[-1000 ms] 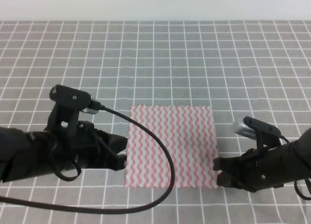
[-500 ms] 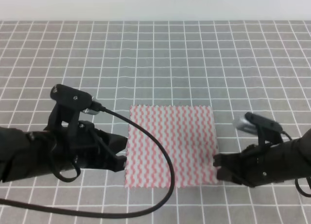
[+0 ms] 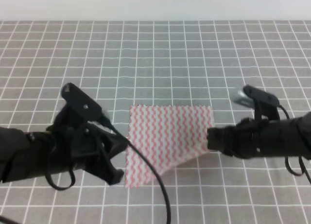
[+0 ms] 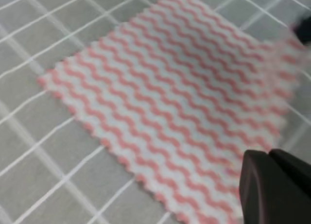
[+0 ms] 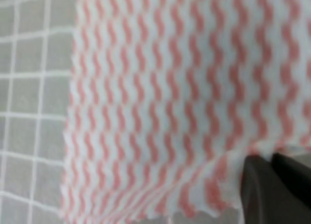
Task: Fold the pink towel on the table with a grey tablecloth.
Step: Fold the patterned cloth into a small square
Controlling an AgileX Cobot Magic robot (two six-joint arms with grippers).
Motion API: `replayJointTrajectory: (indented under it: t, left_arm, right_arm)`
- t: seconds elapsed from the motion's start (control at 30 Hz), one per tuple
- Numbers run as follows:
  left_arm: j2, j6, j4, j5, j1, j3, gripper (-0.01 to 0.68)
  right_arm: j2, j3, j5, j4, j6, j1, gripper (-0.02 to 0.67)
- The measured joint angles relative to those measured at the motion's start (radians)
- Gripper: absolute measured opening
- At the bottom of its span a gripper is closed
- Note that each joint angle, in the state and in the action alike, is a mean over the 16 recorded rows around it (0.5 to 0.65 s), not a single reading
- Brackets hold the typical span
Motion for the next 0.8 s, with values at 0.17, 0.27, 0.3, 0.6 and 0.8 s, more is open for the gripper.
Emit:
replayJointTrajectory:
  t: [0.17,0.27,0.3,0.6,0.8]
  left_arm:
    - [-0.002,0.156,-0.039,0.067,-0.001,0.001,0.022]
    - [-0.001,0.25,-0.062,0.109,-0.001,0.001,0.073]
    - [0.001,0.281,-0.07,0.121,-0.001,0.001,0.094]
    - [0.038,0.485,-0.097,0.179,-0.001,0.001,0.323]
    - [0.088,0.561,-0.095,0.161,0.0,0.0,0.415]
  right_arm:
    - [0.005,-0.043,-0.01,0.01,-0.021,0.0,-0.015]
    - [0.012,-0.064,-0.014,0.012,-0.029,0.0,-0.015]
    - [0.016,-0.07,-0.015,0.012,-0.032,0.0,-0.015]
    - [0.045,-0.098,-0.023,0.018,-0.038,0.0,-0.015]
    - [0.053,-0.099,-0.036,0.025,-0.038,0.0,-0.015]
